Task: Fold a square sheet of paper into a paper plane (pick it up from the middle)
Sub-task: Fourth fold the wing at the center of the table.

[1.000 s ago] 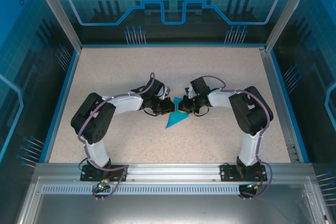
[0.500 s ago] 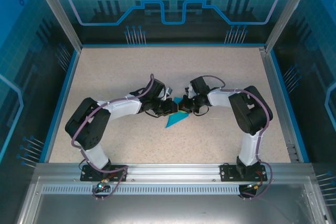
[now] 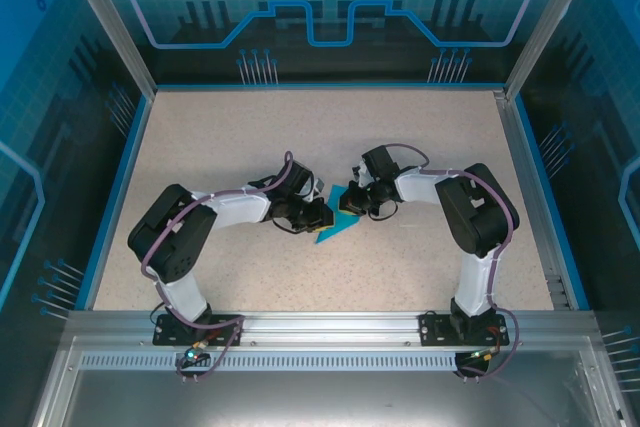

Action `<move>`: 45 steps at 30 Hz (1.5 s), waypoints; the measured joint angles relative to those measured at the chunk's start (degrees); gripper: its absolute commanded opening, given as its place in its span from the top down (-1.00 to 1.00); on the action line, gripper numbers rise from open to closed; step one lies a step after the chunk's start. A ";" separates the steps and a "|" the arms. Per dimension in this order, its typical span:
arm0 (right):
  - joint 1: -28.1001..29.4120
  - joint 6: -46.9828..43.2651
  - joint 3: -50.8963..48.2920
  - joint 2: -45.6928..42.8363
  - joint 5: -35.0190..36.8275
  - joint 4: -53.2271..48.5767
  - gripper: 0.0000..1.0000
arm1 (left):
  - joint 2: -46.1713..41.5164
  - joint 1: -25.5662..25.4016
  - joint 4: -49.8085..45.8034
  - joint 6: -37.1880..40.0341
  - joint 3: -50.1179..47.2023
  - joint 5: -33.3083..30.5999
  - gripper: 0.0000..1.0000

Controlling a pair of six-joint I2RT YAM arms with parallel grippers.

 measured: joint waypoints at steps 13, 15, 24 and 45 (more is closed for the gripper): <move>-0.02 0.04 0.00 0.00 0.04 -0.11 0.89 | 1.40 0.00 -2.86 0.20 0.00 -2.97 0.75; -0.02 0.04 0.00 0.00 0.04 -0.11 0.89 | 1.73 0.00 -3.06 0.20 0.00 -3.23 0.75; -0.02 0.04 0.00 0.00 0.04 -0.13 0.89 | 2.03 0.00 -3.10 0.20 0.02 -3.65 0.74; -0.11 0.20 0.20 0.20 -0.07 -0.31 0.89 | -0.74 -1.20 -3.13 0.00 -1.64 -1.51 0.70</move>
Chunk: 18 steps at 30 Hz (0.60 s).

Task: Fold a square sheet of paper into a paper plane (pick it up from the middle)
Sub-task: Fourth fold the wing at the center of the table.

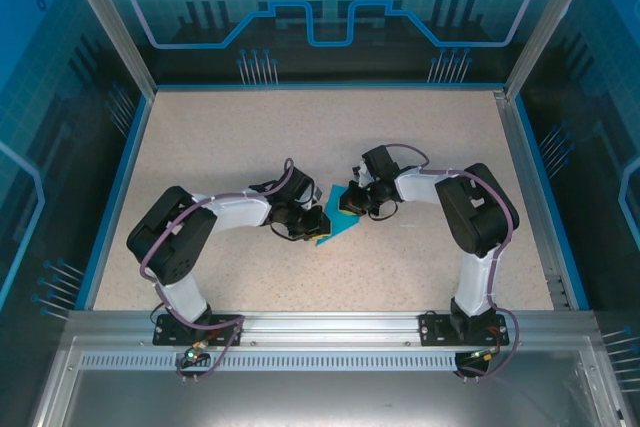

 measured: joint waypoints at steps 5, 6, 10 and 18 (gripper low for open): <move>0.00 0.00 0.20 0.09 0.00 -0.31 0.89 | 0.00 0.00 -1.07 0.04 0.00 -1.27 0.72; 0.00 0.00 0.20 0.13 -0.02 -0.28 0.89 | 0.00 0.00 -1.27 0.04 0.00 -1.55 0.73; 0.00 0.00 0.20 0.13 -0.04 -0.28 0.89 | 0.00 0.00 -1.77 0.13 0.00 -2.64 0.74; 0.00 0.00 0.20 0.13 -0.04 -0.31 0.89 | 0.35 0.00 -2.08 0.17 0.00 -3.45 0.77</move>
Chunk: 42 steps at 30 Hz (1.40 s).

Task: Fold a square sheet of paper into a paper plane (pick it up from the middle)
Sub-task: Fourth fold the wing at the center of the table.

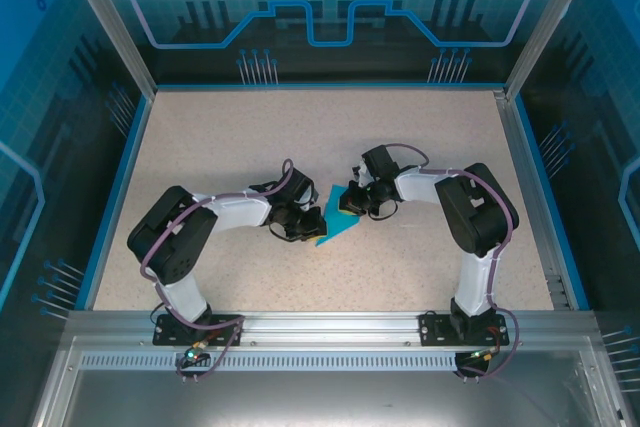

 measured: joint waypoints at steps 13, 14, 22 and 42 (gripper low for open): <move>-0.02 -0.02 0.28 0.04 -0.02 -0.42 0.89 | 0.96 0.00 0.20 0.07 0.00 0.02 0.90; -0.02 -0.02 0.35 0.04 -0.04 -0.46 0.89 | 0.96 0.00 0.17 0.24 0.00 0.00 0.92; 0.00 -2.64 1.36 -0.83 0.81 -2.19 0.84 | 0.96 0.02 0.96 0.44 -0.59 0.00 1.00; 7.89 -3.43 -0.48 -6.12 1.84 -2.82 0.86 | 0.61 0.02 3.08 0.42 -1.84 0.07 1.00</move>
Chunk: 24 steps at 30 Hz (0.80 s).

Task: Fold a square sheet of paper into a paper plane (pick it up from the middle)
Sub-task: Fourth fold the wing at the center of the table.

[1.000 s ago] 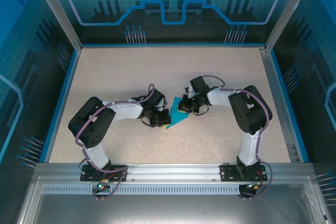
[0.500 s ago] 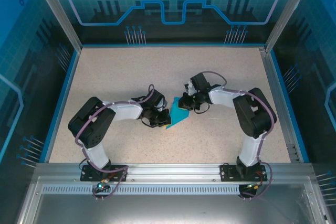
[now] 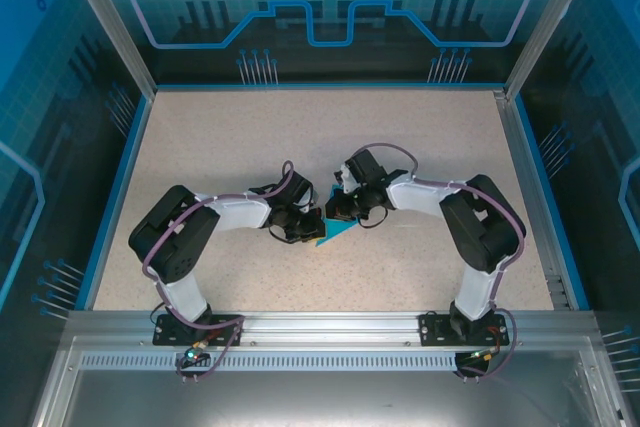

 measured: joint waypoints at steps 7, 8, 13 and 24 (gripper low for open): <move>0.28 1.49 -1.84 1.57 -0.24 0.52 0.86 | -0.11 0.00 0.22 -0.04 -0.15 -0.02 1.00; 0.39 1.57 -1.97 1.77 -0.22 0.57 0.86 | -0.11 0.00 0.22 -0.04 -0.15 -0.02 1.00; 0.63 1.75 -1.99 2.43 0.07 0.63 0.87 | -0.11 0.00 0.22 -0.04 -0.15 -0.02 1.00; 0.46 3.06 -1.95 3.06 0.15 0.76 0.87 | -1.97 -0.02 0.20 -0.37 -1.03 -0.02 0.90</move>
